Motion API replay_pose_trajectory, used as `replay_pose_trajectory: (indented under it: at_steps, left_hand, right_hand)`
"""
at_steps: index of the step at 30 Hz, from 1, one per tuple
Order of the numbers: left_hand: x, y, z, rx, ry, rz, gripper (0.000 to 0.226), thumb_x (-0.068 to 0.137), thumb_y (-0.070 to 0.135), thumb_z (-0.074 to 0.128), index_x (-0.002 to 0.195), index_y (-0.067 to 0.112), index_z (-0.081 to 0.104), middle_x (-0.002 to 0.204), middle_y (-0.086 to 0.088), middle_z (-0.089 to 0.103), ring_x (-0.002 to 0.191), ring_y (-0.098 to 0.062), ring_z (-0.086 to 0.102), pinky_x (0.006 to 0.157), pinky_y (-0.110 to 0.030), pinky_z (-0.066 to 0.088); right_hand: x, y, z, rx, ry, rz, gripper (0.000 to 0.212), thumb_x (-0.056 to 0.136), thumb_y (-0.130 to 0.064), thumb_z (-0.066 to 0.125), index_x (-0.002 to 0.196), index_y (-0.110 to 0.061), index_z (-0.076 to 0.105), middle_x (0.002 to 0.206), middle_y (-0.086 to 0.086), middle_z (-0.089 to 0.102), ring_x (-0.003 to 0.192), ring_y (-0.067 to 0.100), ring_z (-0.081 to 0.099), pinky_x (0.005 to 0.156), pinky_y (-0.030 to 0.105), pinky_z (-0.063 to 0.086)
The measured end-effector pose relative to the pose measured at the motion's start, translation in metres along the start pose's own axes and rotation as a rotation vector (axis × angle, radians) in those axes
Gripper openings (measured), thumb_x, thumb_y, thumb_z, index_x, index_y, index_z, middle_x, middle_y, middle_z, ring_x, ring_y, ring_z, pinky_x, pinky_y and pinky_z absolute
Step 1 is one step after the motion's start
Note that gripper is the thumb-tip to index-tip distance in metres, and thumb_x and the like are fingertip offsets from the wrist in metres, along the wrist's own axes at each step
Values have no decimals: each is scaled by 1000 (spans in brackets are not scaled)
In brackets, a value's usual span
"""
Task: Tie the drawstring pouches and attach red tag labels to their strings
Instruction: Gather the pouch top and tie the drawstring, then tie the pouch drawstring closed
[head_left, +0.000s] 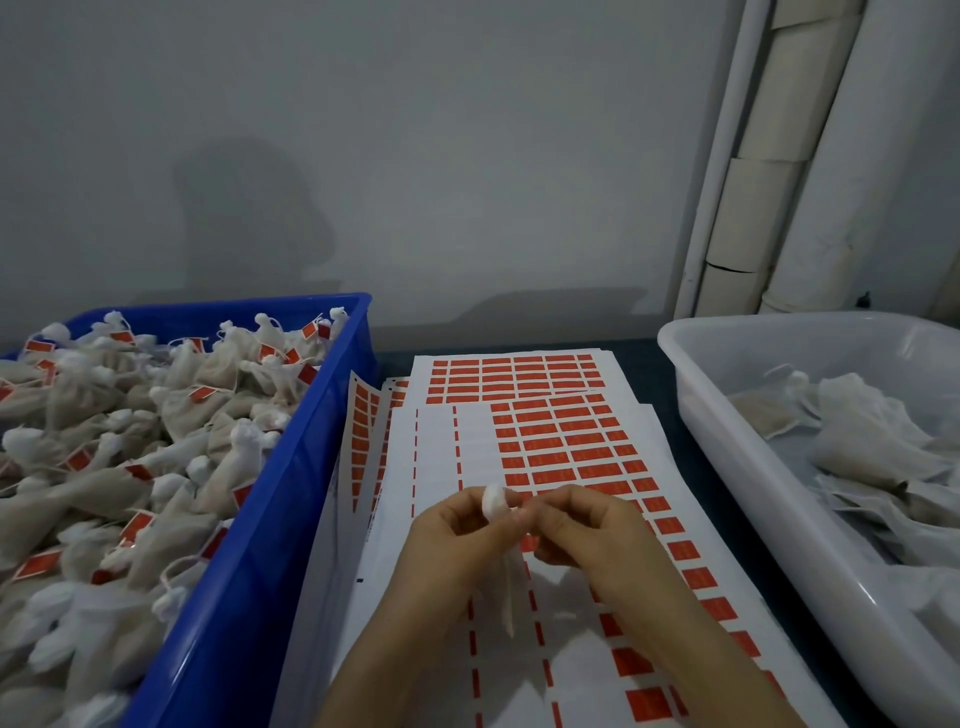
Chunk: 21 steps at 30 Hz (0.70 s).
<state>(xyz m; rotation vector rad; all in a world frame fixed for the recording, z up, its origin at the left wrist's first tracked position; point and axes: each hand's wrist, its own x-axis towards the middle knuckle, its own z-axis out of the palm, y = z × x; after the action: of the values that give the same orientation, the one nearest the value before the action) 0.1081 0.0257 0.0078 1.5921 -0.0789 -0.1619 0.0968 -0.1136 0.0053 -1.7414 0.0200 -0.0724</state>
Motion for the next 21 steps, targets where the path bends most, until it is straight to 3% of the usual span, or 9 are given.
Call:
replay_pose_trajectory:
  at_steps: [2, 6, 12, 21]
  left_hand:
    - [-1, -2, 3, 89, 53, 22, 40, 56, 54, 67, 88, 30, 69, 80, 16, 73, 73, 6, 66, 49, -6, 46]
    - [1, -3, 4, 133, 122, 35, 10, 76, 38, 66, 81, 29, 68, 68, 21, 69, 69, 14, 61, 40, 1, 40]
    - [-1, -3, 6, 157, 133, 78, 11, 79, 35, 65, 74, 26, 66, 58, 25, 65, 68, 16, 58, 41, 1, 39]
    - [-3, 1, 4, 77, 82, 118, 5, 76, 33, 66, 74, 31, 70, 72, 23, 70, 73, 9, 62, 47, -1, 43]
  right_hand:
    - [0, 1, 2, -58, 34, -20, 15, 83, -27, 60, 70, -34, 62, 71, -18, 67, 66, -4, 65, 50, 4, 46]
    - [-1, 2, 3, -76, 83, -26, 12, 85, -30, 56, 73, -29, 58, 72, -13, 65, 63, -2, 64, 47, 4, 44]
    - [-4, -4, 3, -69, 165, -24, 15, 88, -28, 50, 74, -27, 53, 71, -8, 61, 63, 8, 60, 55, 10, 41]
    - [-7, -13, 2, 31, 207, 2, 15, 89, -27, 48, 76, -25, 56, 64, -7, 64, 59, 10, 62, 55, 12, 44]
